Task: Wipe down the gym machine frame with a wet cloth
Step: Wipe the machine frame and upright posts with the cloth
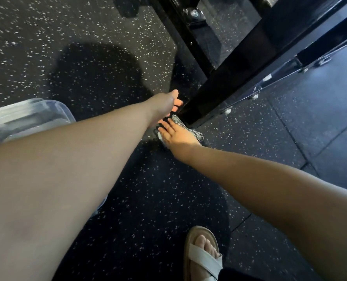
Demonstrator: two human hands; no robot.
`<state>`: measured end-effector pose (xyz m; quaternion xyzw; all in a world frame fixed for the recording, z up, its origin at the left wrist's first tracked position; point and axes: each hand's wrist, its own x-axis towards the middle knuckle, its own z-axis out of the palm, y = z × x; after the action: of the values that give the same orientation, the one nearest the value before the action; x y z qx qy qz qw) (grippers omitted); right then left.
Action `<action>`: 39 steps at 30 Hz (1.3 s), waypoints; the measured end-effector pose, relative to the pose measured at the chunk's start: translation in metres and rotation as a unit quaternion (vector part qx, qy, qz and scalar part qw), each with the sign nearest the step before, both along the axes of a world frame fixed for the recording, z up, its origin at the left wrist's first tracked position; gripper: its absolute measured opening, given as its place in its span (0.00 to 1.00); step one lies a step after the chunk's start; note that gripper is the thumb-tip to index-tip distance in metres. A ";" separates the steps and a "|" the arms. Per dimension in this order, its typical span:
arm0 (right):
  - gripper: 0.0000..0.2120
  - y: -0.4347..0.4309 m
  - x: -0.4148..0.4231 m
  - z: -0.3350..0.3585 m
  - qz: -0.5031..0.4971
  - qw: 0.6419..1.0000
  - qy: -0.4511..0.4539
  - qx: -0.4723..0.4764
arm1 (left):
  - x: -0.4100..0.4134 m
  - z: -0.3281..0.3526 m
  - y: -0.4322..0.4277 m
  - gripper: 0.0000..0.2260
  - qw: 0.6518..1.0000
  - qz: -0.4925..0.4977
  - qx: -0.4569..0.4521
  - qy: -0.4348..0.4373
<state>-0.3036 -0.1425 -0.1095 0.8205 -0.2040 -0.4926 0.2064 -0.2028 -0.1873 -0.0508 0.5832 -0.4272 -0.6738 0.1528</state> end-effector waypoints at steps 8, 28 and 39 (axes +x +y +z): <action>0.27 0.006 -0.067 0.045 0.077 0.979 -0.165 -0.091 | -0.016 0.006 0.003 0.21 0.998 0.047 -0.048 -0.009; 0.27 0.037 -0.016 0.040 -0.609 -0.106 -0.779 0.106 | -0.042 0.055 0.037 0.21 0.985 0.083 -0.115 0.097; 0.26 0.001 -0.006 0.001 -0.702 -0.354 -0.608 0.110 | -0.041 0.026 0.041 0.20 0.987 0.102 -0.111 0.062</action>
<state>-0.3096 -0.1416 -0.1081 0.1117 0.5748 -0.5064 0.6330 -0.2438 -0.1464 -0.0252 0.5604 -0.4272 -0.6378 0.3107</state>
